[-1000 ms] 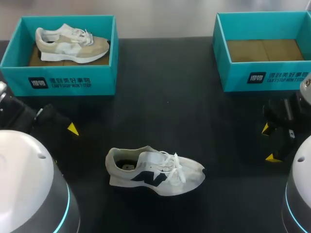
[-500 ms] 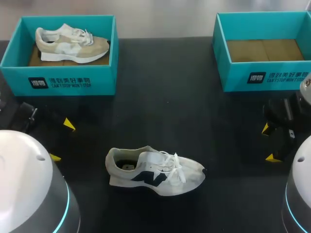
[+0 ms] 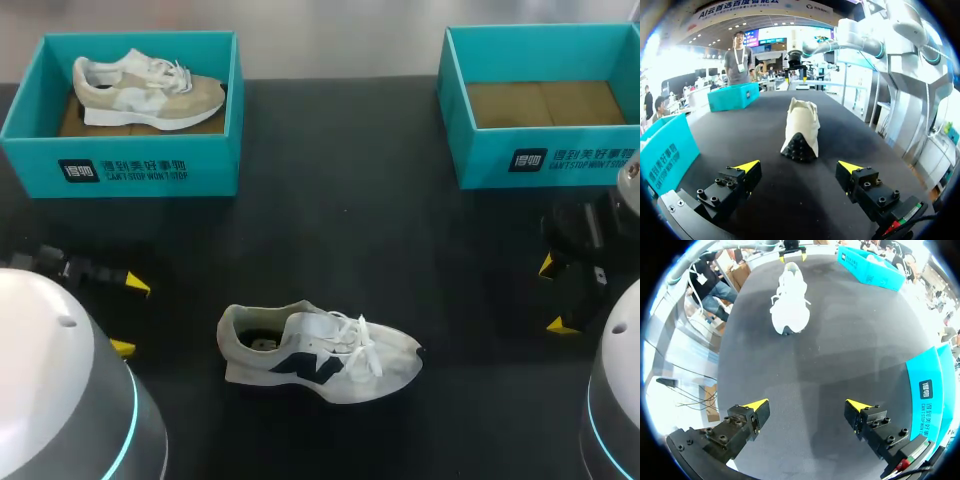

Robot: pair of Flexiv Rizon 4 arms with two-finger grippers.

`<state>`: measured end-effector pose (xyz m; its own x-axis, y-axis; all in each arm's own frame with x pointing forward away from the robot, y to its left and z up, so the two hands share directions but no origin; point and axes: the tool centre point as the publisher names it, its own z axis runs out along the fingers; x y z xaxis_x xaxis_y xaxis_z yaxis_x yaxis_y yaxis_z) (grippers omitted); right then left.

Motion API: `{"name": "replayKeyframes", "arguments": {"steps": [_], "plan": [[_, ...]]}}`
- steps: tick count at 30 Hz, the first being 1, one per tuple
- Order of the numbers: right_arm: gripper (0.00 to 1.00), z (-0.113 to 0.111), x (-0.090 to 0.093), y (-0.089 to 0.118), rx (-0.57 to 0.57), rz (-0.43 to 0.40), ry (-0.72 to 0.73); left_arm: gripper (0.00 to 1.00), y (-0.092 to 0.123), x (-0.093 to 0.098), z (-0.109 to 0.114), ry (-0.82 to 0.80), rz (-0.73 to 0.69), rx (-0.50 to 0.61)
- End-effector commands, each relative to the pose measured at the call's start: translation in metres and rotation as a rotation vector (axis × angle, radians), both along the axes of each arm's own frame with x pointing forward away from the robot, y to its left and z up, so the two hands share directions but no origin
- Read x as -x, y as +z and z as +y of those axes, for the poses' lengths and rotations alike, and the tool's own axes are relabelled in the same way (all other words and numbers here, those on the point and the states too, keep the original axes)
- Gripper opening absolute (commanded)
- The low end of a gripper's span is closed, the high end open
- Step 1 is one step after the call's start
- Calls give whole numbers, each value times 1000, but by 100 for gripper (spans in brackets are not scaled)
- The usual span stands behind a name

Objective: Take the shoe out of the shoebox, open the shoe tongue, remove and reinsert the insole, then place the shoe into the shoebox

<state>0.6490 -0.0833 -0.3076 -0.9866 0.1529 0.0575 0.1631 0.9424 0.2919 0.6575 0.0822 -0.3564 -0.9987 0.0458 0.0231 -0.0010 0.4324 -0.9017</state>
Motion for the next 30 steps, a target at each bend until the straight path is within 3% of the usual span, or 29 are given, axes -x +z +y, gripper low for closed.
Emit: {"name": "replayKeyframes", "arguments": {"steps": [1, 7, 9, 21, 25, 30], "plan": [[100, 0, 1, -1, 2, -2, -1, 100, -20, -12, 1, -37, 29, 55], [100, 0, 1, -1, 2, -2, -1, 100, -30, -13, 1, -32, 37, 111], [100, 0, 1, -1, 2, -2, -1, 100, -29, -12, 1, -21, 16, 45], [100, 0, 1, -1, 2, -2, -1, 100, -29, -12, 1, -21, 16, 45], [100, 0, 1, -1, 2, -2, -1, 100, -41, -12, -5, -6, 54, 144], [100, 0, 1, -1, 2, -2, -1, 100, -42, -10, -16, -16, 55, 179]]}}
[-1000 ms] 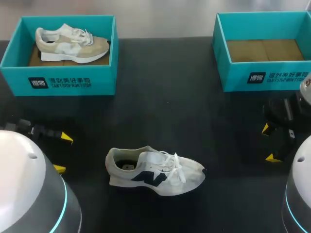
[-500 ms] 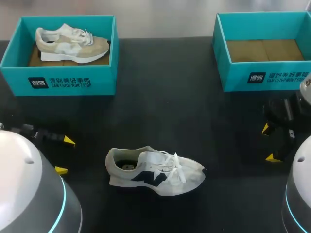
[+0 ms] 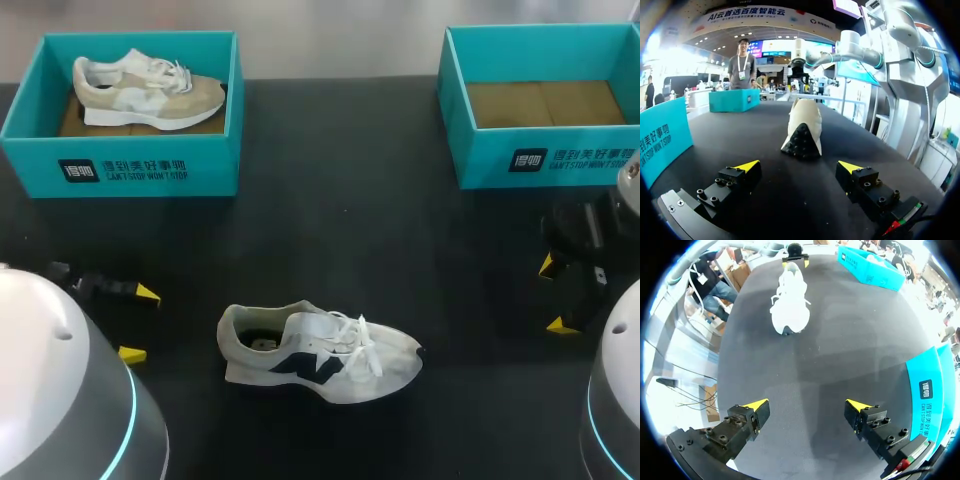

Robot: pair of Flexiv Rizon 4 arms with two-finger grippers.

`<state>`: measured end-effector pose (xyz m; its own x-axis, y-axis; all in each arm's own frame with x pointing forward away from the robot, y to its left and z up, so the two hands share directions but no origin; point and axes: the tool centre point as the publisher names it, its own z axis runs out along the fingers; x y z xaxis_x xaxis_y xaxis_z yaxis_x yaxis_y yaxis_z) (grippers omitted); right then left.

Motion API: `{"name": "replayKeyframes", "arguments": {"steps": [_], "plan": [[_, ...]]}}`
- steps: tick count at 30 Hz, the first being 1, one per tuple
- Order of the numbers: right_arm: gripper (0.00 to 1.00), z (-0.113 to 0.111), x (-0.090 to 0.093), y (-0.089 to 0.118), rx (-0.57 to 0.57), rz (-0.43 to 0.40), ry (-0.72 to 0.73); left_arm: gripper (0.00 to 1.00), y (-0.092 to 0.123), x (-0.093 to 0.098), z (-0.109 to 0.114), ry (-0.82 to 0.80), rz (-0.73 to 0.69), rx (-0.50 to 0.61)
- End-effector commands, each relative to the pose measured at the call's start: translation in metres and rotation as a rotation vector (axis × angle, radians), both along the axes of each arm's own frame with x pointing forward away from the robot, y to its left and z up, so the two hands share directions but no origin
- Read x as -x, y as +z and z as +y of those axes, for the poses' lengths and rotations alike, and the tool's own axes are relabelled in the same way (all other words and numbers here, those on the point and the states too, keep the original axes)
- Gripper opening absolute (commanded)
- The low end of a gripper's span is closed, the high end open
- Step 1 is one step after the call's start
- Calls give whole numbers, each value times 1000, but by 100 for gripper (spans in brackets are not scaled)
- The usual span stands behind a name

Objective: Take the shoe out of the shoebox, open the shoe tongue, remove and reinsert the insole, then place the shoe into the shoebox

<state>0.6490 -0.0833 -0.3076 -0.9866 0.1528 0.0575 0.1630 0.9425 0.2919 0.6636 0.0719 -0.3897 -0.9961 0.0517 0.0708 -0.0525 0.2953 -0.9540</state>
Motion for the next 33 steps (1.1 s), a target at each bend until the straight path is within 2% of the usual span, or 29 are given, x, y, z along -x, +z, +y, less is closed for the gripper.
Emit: {"name": "replayKeyframes", "arguments": {"steps": [1, 10, 15, 31, 33], "plan": [[100, 0, 1, -1, 2, -2, -1, 100, -9, -3, -9, -24, -1, 37], [100, 0, 1, -1, 2, -2, -1, 100, -10, 1, -37, -53, 10, 59], [100, 0, 1, -1, 2, -2, -1, 100, -5, 13, -54, -58, 29, 33], [100, 0, 1, -1, 2, -2, -1, 100, -5, 13, -54, -58, 29, 33], [100, 0, 1, -1, 2, -2, -1, 100, -9, 14, -61, -46, 28, 31]]}}
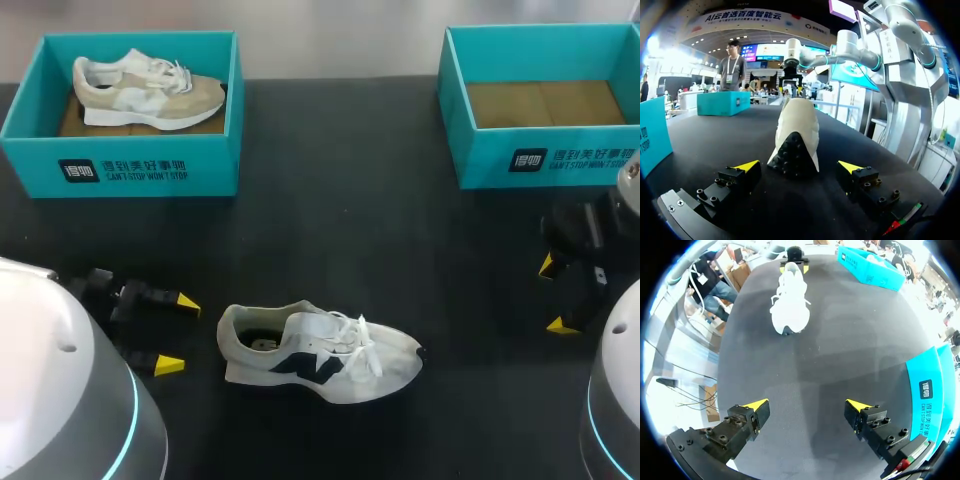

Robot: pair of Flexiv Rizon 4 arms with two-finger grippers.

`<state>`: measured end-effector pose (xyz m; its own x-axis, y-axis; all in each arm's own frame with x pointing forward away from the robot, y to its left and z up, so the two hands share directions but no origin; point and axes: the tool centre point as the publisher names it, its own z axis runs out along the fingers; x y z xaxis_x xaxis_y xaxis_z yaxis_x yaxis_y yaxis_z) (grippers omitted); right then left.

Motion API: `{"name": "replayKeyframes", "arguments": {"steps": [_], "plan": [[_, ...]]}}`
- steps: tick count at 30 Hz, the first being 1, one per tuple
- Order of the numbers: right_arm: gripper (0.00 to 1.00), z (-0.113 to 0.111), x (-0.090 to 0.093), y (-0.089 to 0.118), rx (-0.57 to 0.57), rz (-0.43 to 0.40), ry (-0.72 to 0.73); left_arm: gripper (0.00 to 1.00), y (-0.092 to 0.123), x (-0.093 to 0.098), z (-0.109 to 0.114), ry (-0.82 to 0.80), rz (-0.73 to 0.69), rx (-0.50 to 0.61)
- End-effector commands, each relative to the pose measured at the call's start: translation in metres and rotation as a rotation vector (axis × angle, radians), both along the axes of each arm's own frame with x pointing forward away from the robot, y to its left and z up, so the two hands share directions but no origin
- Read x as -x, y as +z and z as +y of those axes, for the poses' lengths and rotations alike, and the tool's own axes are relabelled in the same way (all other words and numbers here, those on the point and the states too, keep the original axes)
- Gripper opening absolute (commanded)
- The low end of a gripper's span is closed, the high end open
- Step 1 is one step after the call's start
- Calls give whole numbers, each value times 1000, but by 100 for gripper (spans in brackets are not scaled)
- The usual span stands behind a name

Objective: Take the shoe out of the shoebox, open the shoe tongue, remove and reinsert the insole, then place the shoe into the shoebox

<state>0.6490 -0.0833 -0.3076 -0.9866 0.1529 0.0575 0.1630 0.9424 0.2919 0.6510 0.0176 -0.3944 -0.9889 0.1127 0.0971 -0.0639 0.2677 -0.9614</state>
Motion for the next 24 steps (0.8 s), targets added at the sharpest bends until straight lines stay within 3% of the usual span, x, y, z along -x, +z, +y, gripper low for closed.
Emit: {"name": "replayKeyframes", "arguments": {"steps": [1, 24], "plan": [[100, 0, 1, -1, 2, -2, -1, 100, -6, 3, -10, 6, 0, -2], [100, 0, 1, -1, 2, -2, -1, 100, -16, -4, -44, 13, 48, 13]]}}
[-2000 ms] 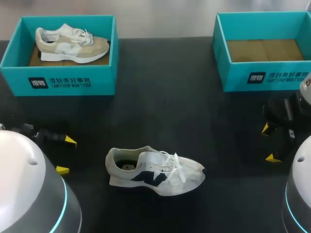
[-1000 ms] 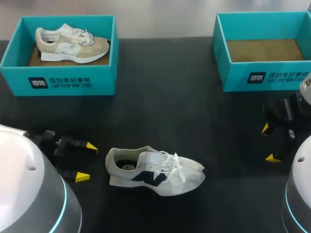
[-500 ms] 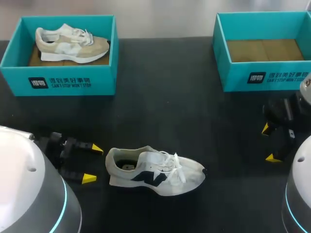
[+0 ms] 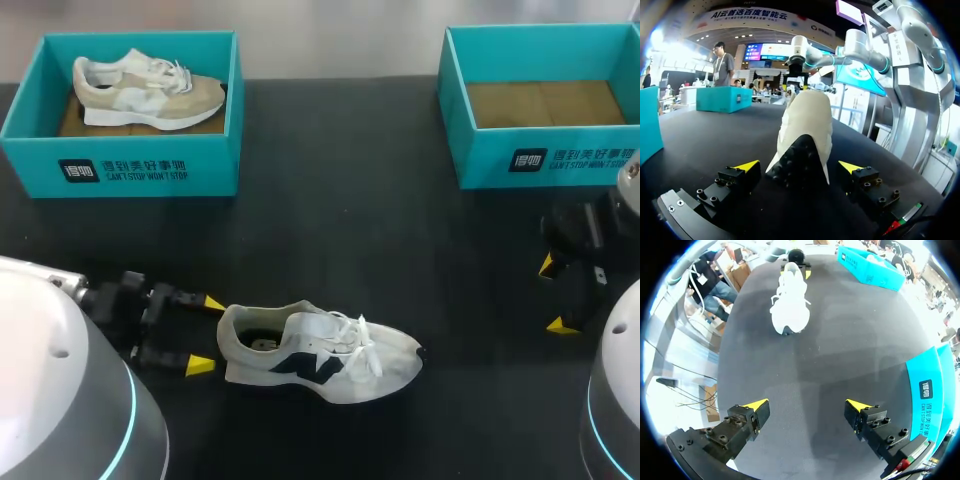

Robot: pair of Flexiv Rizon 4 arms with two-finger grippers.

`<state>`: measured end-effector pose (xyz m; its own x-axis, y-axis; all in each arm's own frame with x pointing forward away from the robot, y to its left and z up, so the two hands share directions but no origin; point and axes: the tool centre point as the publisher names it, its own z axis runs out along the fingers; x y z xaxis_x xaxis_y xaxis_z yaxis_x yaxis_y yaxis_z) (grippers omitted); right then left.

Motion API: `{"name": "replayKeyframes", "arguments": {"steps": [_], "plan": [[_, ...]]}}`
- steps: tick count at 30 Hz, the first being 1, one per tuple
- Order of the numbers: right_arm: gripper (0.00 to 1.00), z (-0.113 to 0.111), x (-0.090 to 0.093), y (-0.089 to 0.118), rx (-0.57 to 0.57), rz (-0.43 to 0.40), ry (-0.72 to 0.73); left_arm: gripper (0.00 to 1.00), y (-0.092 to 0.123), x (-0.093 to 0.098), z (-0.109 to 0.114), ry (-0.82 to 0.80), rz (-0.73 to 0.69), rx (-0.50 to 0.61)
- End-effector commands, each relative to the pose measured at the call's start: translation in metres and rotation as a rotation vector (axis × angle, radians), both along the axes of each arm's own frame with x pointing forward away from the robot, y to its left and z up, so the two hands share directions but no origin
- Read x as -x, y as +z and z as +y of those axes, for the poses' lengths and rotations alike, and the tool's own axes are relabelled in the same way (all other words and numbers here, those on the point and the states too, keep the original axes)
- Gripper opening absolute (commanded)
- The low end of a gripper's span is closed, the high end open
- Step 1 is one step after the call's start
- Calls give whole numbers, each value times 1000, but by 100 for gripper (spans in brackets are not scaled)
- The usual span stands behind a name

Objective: Take the shoe out of the shoebox, open the shoe tongue, remove and reinsert the insole, then place the shoe into the shoebox

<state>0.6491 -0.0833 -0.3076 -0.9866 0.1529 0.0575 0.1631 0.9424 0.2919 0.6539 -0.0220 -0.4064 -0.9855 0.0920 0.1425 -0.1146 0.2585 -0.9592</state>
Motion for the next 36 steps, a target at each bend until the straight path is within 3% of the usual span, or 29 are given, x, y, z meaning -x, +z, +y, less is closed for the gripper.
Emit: {"name": "replayKeyframes", "arguments": {"steps": [1, 36], "plan": [[100, 0, 1, -1, 2, -2, -1, 100, -5, -1, -5, -10, 1, 5], [100, 0, 1, -1, 2, -2, -1, 100, -8, 10, -47, -13, -6, 11]]}}
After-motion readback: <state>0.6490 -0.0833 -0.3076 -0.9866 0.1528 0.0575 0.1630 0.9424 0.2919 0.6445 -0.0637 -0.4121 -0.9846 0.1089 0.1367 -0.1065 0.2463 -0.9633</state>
